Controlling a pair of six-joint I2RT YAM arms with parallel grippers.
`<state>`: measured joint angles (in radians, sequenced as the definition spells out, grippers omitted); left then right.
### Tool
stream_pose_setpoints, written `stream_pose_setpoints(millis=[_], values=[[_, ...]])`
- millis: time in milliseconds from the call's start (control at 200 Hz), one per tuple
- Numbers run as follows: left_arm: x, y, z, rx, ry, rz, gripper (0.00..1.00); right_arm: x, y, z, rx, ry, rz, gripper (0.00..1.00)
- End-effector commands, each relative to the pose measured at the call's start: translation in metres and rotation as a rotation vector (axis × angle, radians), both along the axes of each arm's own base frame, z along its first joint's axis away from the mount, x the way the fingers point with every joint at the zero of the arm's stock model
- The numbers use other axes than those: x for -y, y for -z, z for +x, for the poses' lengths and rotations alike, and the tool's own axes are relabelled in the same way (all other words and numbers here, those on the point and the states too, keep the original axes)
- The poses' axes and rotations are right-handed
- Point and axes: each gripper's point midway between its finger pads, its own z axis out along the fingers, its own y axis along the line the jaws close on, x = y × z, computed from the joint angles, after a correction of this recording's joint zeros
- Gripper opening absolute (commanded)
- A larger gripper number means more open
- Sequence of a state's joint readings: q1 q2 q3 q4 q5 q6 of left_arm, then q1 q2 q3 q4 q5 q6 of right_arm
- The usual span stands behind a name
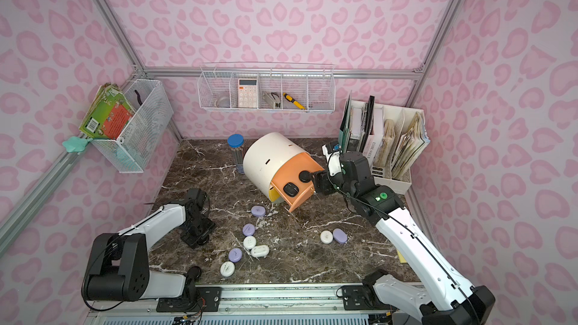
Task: Put the bluetooth earphones in the drawer according to color
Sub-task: Pick up the Bluetooth earphone from the center of the board.
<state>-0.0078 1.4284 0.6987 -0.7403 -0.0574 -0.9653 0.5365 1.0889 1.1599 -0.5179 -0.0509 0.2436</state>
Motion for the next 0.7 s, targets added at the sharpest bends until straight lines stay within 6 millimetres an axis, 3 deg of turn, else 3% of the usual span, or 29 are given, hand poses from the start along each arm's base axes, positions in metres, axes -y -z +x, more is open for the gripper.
stream_pose_setpoints(millis=[0,220,400,545,695], values=[[-0.003,0.007,0.006,0.019,0.002,0.017,0.63,-0.001,-0.002,-0.002,-0.001,-0.003,0.015,0.76],[0.002,0.003,0.010,0.039,0.010,-0.011,0.49,0.000,-0.004,-0.003,0.006,-0.001,0.017,0.76],[0.007,-0.006,0.014,0.066,0.022,-0.041,0.44,0.001,-0.002,-0.004,0.001,0.001,0.020,0.76],[0.014,-0.021,0.021,0.100,0.047,-0.060,0.43,0.003,0.001,-0.007,0.000,0.010,0.023,0.76],[0.031,-0.049,0.033,0.133,0.110,-0.095,0.43,0.006,0.011,-0.010,-0.015,0.019,0.025,0.76]])
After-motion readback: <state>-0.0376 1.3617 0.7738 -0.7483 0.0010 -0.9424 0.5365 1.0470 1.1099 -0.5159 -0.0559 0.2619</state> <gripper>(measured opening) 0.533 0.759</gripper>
